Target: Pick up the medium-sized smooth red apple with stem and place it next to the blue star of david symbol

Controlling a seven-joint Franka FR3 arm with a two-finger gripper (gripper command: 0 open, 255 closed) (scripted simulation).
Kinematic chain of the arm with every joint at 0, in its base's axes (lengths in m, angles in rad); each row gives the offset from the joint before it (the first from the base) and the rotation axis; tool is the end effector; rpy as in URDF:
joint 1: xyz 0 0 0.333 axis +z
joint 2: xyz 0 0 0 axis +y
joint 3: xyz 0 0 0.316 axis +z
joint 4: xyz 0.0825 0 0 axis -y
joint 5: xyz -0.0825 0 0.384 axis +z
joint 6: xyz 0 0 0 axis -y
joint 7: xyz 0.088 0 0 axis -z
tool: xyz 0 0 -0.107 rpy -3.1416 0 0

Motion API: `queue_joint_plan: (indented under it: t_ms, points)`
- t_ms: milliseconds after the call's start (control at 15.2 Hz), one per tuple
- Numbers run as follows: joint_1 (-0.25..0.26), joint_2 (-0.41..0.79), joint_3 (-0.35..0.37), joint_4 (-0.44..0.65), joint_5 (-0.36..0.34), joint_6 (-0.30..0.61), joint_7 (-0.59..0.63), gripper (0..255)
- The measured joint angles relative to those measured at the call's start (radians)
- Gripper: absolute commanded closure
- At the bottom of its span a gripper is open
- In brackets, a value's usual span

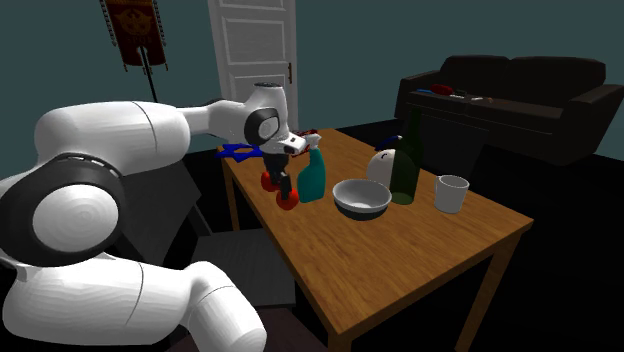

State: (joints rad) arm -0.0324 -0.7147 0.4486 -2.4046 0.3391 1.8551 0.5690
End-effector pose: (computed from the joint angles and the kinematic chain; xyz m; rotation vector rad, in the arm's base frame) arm 0.3176 0.1971 0.5405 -3.0104 0.4734 -0.1406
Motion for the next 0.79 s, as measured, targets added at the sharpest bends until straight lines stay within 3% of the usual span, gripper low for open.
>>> queue_joint_plan:
  t_ms: [660, 726, 792]
  points:
    - [0.002, 0.013, 0.021, -0.049, 0.013, 0.064, 0.0, 0]
    - [0.002, 0.013, 0.021, -0.049, 0.013, 0.065, 0.0, 255]
    - [0.002, 0.013, 0.021, -0.049, 0.013, 0.065, 0.0, 255]
